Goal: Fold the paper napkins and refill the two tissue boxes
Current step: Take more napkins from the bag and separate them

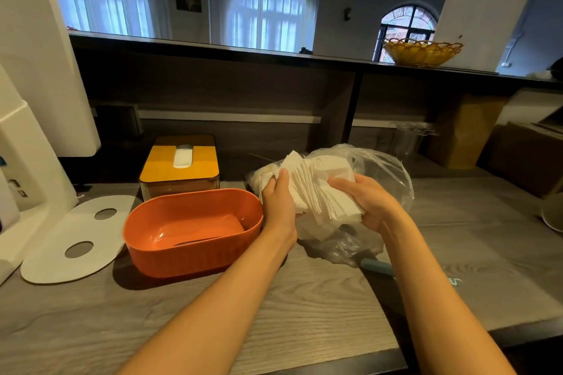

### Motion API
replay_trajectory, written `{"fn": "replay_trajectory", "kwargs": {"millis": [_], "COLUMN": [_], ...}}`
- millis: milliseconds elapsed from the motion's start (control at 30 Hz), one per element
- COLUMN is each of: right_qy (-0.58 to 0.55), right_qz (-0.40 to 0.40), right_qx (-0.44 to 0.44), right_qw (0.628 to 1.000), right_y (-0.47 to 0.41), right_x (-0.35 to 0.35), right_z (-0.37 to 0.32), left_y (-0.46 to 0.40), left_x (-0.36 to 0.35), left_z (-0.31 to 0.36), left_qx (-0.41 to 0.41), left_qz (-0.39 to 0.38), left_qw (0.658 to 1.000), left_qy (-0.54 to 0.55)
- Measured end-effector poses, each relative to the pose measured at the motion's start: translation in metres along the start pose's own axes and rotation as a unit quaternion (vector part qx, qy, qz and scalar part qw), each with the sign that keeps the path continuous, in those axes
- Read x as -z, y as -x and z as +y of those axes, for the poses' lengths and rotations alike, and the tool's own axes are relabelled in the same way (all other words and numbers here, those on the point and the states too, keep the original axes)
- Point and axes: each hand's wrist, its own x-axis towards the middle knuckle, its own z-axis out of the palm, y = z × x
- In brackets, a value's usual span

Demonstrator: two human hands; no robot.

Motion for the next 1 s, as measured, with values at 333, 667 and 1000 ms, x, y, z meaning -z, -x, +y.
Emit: {"fn": "replay_trajectory", "kwargs": {"millis": [333, 667, 1000], "right_qy": [-0.212, -0.178, -0.091], "right_qz": [-0.044, -0.062, -0.051], "right_qx": [0.07, 0.055, 0.003], "right_qw": [0.974, 0.981, 0.995], "right_y": [0.013, 0.011, 0.006], "right_x": [0.035, 0.011, 0.0], "right_z": [-0.008, -0.006, -0.002], "left_y": [0.007, 0.007, 0.012], "left_x": [0.0, -0.002, -0.002], "left_z": [0.007, 0.009, 0.008], "left_qx": [0.081, 0.105, 0.12], "left_qz": [-0.001, -0.03, -0.039], "left_qw": [0.996, 0.993, 0.991], "left_qy": [-0.023, -0.052, 0.039]}}
